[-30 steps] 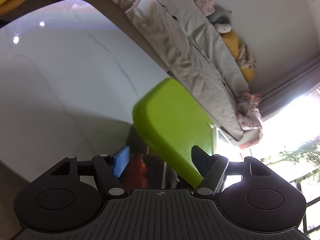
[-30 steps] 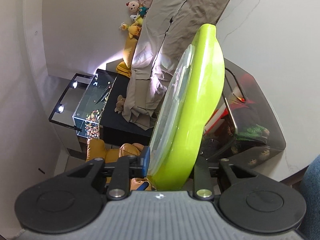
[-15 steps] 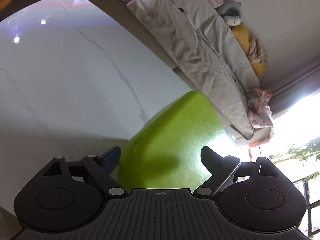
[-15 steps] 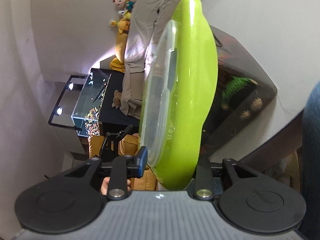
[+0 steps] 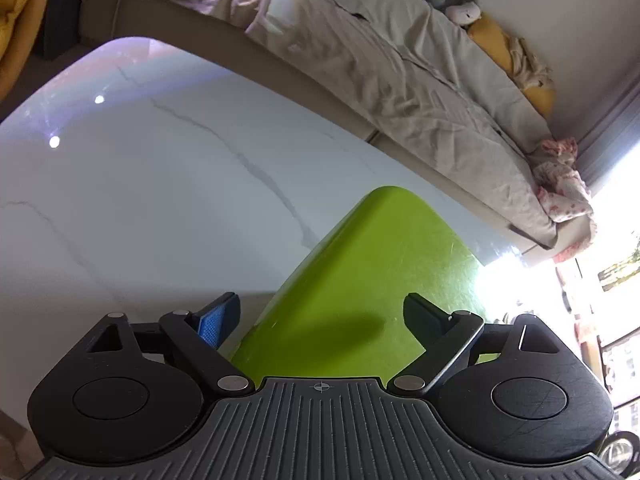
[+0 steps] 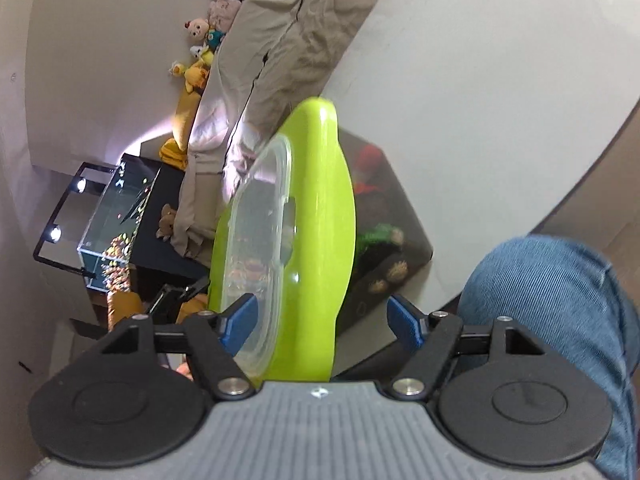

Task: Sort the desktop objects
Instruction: 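Lower the green lid onto the clear box opening with both grippers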

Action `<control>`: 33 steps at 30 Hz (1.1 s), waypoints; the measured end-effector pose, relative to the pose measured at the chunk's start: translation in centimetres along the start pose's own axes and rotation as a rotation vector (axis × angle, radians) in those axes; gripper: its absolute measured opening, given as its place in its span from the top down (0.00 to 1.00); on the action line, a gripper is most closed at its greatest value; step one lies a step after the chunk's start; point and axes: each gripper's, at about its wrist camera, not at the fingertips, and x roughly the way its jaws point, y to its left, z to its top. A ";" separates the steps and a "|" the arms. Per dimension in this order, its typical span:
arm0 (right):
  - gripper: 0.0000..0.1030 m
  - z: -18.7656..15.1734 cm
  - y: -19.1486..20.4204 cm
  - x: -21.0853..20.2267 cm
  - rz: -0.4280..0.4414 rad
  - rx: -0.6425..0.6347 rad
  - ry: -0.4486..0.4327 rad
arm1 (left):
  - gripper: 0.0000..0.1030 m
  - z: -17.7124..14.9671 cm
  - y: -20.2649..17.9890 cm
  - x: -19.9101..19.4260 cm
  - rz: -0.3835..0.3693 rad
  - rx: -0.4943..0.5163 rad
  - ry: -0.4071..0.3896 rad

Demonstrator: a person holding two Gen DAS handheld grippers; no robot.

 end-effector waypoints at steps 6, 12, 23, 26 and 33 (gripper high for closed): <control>0.27 1.8 3.6 1.1 -0.081 -0.139 -0.105 | 0.10 -0.1 -1.3 -0.1 0.019 0.044 0.017; 0.27 2.4 5.8 4.3 -0.172 -0.266 -0.103 | 0.10 -0.4 -1.5 -0.3 0.030 0.056 0.026; 0.35 2.9 6.7 5.7 -0.190 -0.337 -0.114 | 0.10 -1.3 -1.5 -0.7 0.038 0.074 0.060; 0.36 4.1 7.7 5.9 -0.194 -0.383 -0.124 | 0.10 -1.9 -1.0 -0.8 0.029 0.053 0.070; 0.38 8.0 9.5 8.5 -0.199 -0.442 -0.107 | 0.09 -2.6 -0.6 -1.1 0.025 0.039 0.077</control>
